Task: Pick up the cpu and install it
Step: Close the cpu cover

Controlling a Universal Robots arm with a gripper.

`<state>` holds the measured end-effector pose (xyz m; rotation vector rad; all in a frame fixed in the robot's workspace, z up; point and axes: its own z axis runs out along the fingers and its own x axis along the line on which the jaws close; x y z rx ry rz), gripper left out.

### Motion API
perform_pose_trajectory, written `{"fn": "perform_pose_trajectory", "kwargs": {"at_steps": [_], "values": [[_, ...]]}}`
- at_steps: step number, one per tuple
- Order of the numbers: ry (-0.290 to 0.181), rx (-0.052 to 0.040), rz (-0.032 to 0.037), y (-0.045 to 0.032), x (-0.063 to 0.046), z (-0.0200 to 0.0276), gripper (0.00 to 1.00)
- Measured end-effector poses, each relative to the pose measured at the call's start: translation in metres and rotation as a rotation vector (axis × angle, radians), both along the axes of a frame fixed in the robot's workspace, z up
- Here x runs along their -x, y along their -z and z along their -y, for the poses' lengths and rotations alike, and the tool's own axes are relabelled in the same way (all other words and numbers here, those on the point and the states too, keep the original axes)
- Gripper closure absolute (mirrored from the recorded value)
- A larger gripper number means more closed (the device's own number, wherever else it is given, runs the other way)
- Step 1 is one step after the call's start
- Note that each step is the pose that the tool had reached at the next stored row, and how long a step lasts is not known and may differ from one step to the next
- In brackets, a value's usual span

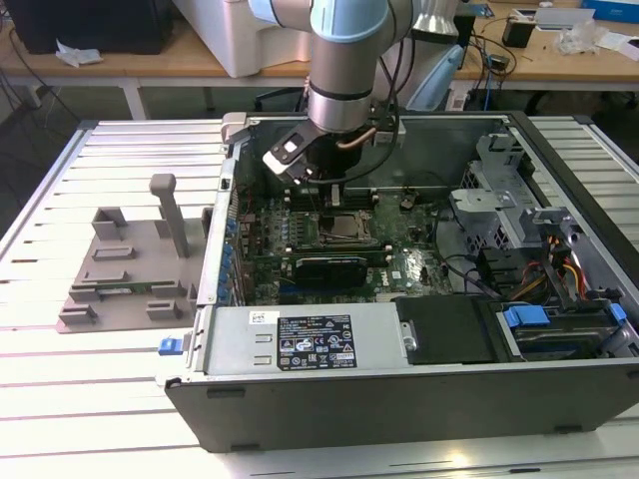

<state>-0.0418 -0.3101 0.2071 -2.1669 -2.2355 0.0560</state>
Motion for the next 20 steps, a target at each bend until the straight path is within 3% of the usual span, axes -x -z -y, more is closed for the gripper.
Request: {"fn": "perform_pose_trajectory", "kwargs": {"at_steps": [6, 9, 12, 15, 16, 18, 20], "values": [[0.0, 0.0002, -0.0002, 0.0022, -0.001, 0.0, 0.89], [0.0, -0.0002, 0.0001, -0.0054, -0.005, 0.0, 0.89], [0.0, 0.0, -0.0076, -0.0056, -0.026, 0.0025, 0.89], [0.0, 0.0003, -0.0155, -0.0066, -0.041, 0.0082, 0.89], [0.0, 0.0001, -0.0155, -0.0098, -0.041, 0.0082, 0.89], [0.0, 0.0001, -0.0155, -0.0299, -0.041, 0.0082, 0.89], [0.0, 0.0, -0.0155, -0.0403, -0.041, 0.0082, 0.89]]}}
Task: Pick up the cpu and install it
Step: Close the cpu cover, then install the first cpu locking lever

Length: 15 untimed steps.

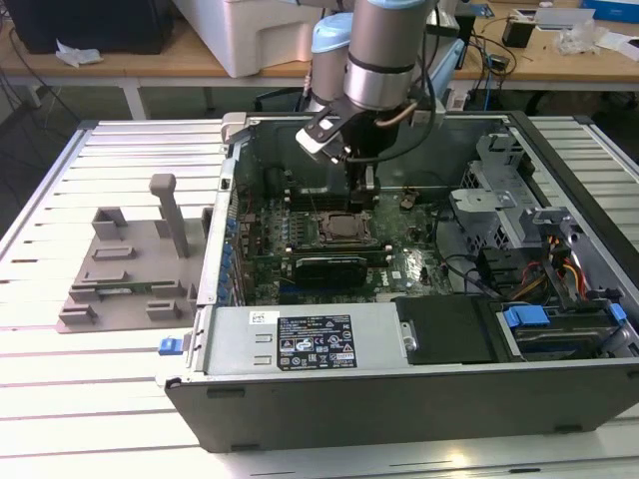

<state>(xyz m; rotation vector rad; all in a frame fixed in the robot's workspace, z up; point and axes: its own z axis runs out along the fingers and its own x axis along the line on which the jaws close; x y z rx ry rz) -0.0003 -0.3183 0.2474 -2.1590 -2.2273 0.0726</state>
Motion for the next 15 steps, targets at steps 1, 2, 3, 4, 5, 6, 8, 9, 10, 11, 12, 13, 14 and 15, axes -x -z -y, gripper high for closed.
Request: {"fn": "perform_pose_trajectory", "kwargs": {"at_steps": [1, 2, 3, 4, 5, 6, 8, 9, 10, 11, 12, 13, 14, 15], "values": [[0.0, 0.0, 0.0001, -0.0036, 0.0, 0.0, 0.89], [0.0, 0.0, 0.0, -0.0089, 0.0, 0.0, 0.89], [0.0, 0.0, 0.0, -0.0148, 0.0, 0.0, 0.89], [0.0, -0.0001, 0.0, -0.0173, 0.0, 0.0, 0.89], [0.0, -0.0004, 0.0, -0.0175, 0.0, 0.0, 0.89], [0.0, -0.0008, 0.0001, -0.0175, 0.0, 0.0, 0.89], [0.0, -0.0008, 0.0001, -0.0176, 0.0, 0.0, 0.89], [0.0, -0.0009, 0.0, -0.0176, 0.0, 0.0, 0.89], [0.0, -0.0011, 0.0, -0.0176, 0.0, 0.0, 0.89], [0.0, -0.0012, 0.0, -0.0176, 0.0, 0.0, 0.89], [0.0, -0.0013, 0.0, -0.0176, 0.0, 0.0, 0.89], [0.0, -0.0014, 0.0, -0.0176, 0.0, 0.0, 0.89], [-0.001, -0.0015, 0.0, -0.0176, 0.0, 0.0, 0.89], [-0.013, -0.0014, -0.0001, -0.0177, 0.0, 0.0001, 0.89]]}}
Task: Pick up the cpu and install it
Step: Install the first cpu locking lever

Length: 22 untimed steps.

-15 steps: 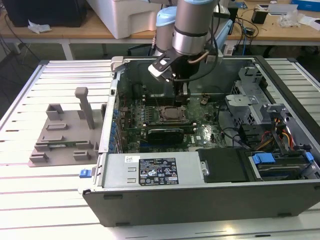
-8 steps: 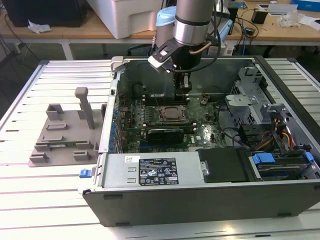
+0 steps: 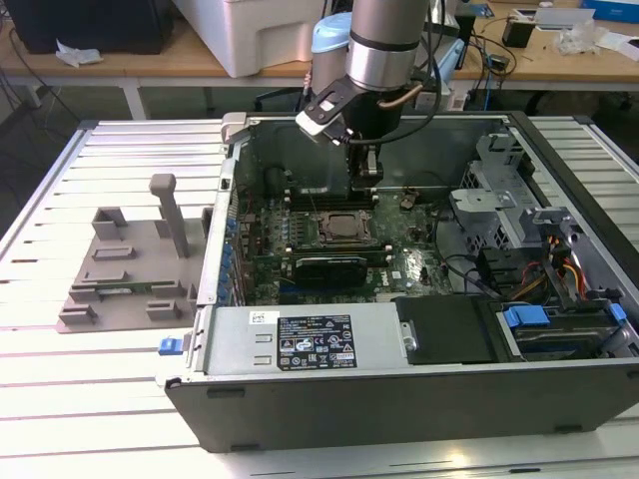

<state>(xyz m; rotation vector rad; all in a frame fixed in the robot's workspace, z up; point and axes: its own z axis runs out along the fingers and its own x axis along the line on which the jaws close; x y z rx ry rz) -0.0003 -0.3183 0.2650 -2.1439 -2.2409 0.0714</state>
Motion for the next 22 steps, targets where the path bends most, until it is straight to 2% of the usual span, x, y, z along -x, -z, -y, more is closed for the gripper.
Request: {"fn": "perform_pose_trajectory", "kwargs": {"at_steps": [3, 5, 9, 13, 14, 18, 20, 22], "values": [[-0.072, 0.0, 0.0, 0.0, 0.0, 0.0, 0.89], [-0.159, -0.0001, 0.0001, 0.0001, 0.0, 0.0, 0.89], [-0.305, -0.0001, 0.0, 0.0001, 0.0, 0.0, 0.89], [-0.402, -0.0003, 0.0001, 0.0001, 0.0, 0.0, 0.89], [-0.441, -0.0004, 0.0001, 0.0001, 0.0, 0.0, 0.89], [-0.518, -0.0009, 0.0002, 0.0, 0.0, 0.0, 0.89], [-0.594, -0.0018, 0.0005, 0.0001, 0.0, 0.0, 0.89], [-0.64, -0.0024, 0.0006, 0.0, 0.0, 0.0, 0.89]]}}
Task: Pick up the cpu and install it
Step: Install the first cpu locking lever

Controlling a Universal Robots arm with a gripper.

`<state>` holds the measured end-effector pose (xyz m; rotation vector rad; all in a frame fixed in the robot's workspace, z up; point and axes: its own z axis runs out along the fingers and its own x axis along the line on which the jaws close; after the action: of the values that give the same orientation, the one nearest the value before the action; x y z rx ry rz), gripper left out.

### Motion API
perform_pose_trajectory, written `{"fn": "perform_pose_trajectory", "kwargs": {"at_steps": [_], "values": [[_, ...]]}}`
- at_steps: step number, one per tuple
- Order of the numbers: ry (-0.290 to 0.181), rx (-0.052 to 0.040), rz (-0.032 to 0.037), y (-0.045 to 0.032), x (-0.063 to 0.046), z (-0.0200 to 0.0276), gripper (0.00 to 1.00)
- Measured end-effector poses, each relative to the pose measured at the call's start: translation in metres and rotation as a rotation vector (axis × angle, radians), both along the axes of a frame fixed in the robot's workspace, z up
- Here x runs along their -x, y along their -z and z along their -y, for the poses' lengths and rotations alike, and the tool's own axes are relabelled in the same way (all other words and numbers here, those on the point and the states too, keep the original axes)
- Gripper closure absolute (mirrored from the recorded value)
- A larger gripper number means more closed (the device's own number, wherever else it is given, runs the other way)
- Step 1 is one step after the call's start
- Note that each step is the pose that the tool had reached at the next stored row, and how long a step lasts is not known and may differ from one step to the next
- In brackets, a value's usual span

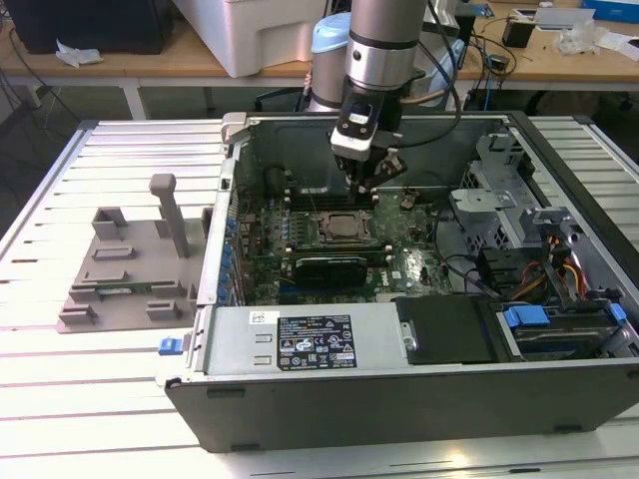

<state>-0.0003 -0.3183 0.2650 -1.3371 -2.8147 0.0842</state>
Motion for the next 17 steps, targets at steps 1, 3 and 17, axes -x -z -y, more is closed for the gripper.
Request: {"fn": "perform_pose_trajectory", "kwargs": {"at_steps": [1, 3, 17], "values": [[-0.037, -0.0007, 0.0, 0.0, 0.0, 0.0, 0.89], [-0.112, -0.002, 0.0, 0.0, 0.0, 0.0, 0.89], [-0.421, -0.0079, -0.0001, 0.0, 0.0, 0.0, 0.89]]}}
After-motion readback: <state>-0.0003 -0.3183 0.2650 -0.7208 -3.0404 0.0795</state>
